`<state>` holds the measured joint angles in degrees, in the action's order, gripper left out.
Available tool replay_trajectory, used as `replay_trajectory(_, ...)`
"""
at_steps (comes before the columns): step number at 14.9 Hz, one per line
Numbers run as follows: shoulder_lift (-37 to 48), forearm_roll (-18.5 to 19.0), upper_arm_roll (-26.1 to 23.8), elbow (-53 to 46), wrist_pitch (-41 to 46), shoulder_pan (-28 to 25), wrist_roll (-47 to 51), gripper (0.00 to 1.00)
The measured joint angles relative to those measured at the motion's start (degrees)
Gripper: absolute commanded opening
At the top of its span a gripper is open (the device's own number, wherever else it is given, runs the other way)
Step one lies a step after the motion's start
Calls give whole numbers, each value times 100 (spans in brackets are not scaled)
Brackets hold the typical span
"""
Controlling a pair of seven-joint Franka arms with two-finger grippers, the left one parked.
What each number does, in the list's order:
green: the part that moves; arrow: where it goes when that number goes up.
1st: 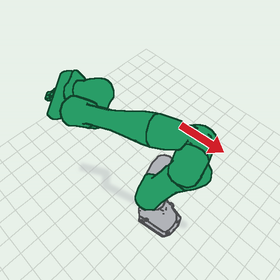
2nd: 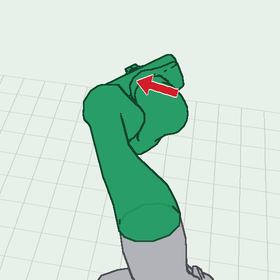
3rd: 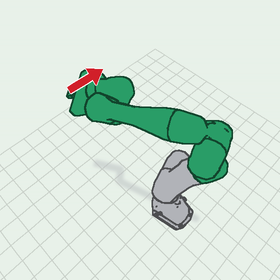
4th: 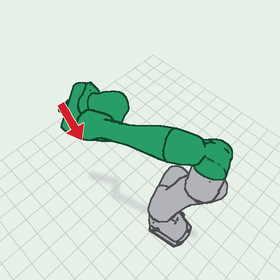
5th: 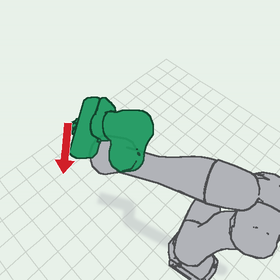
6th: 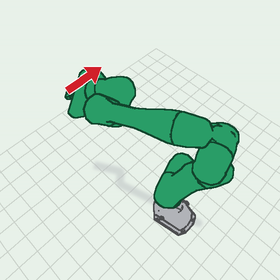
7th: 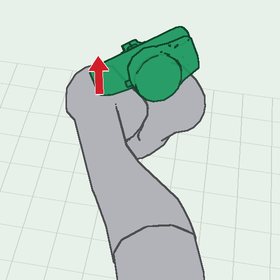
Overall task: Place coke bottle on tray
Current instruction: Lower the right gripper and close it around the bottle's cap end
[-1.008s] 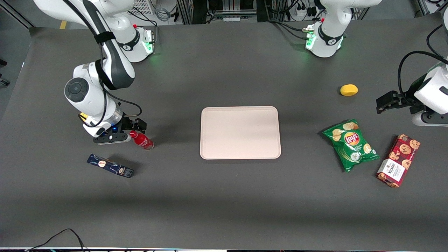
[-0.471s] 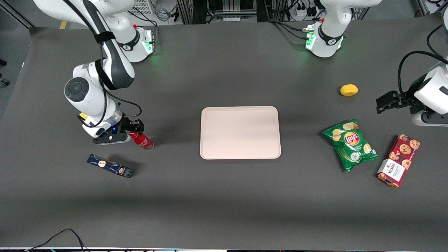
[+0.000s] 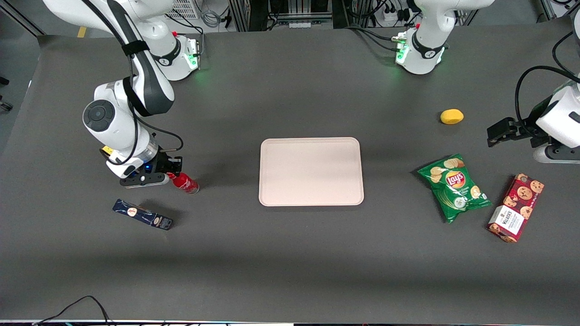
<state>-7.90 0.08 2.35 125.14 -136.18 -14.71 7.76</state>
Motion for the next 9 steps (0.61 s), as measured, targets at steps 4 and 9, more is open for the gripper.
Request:
replay_trajectory(4,1,0,0,-35,12,0,0,0)
replay_trajectory(9,144,1,-107,-859,1298,-1,8,0)
